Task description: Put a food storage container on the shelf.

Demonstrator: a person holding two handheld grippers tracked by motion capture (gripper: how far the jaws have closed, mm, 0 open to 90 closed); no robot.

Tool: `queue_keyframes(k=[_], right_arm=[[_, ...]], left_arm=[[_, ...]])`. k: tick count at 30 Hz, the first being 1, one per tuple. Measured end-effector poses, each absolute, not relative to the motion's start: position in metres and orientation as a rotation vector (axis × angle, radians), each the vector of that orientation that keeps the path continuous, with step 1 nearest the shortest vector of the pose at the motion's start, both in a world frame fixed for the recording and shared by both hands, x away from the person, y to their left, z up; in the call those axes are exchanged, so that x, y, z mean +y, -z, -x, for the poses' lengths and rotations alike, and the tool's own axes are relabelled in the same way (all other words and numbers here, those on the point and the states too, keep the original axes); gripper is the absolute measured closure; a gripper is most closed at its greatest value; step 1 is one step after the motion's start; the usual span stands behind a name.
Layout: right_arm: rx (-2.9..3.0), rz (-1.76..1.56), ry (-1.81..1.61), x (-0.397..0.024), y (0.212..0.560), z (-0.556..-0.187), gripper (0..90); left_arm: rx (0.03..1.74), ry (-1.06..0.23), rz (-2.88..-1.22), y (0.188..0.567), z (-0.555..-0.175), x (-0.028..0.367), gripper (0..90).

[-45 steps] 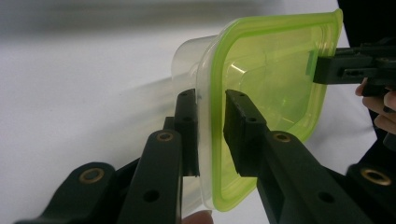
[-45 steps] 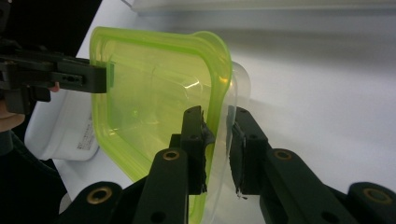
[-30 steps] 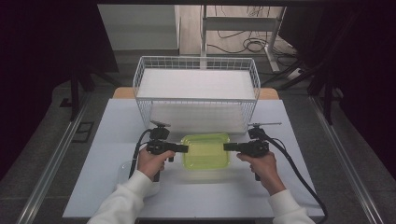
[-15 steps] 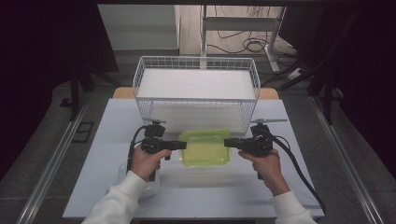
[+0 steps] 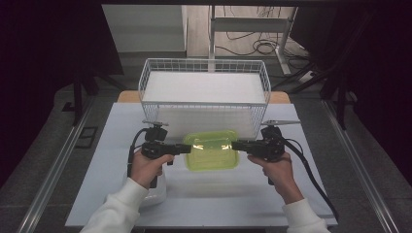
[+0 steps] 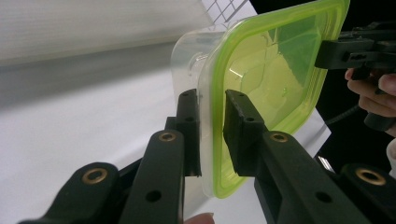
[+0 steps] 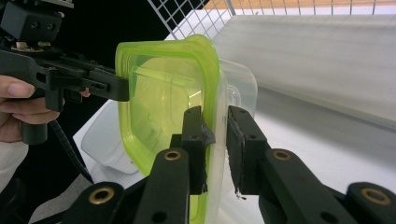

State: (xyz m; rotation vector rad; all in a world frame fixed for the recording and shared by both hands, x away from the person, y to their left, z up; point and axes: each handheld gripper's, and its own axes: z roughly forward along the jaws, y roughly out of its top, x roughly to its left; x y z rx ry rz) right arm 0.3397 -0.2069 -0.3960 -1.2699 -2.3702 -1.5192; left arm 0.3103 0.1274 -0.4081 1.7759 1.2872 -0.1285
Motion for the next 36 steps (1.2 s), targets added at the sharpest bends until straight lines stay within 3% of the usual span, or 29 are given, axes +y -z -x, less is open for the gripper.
queue_keyframes(k=[36], right_arm=[[-2.375, 1.174, 1.686, -0.201, 0.331, -0.352, 77.0]], left_arm=[[1.186, 0.050, -1.725, 0.334, -0.321, 0.143, 79.1]])
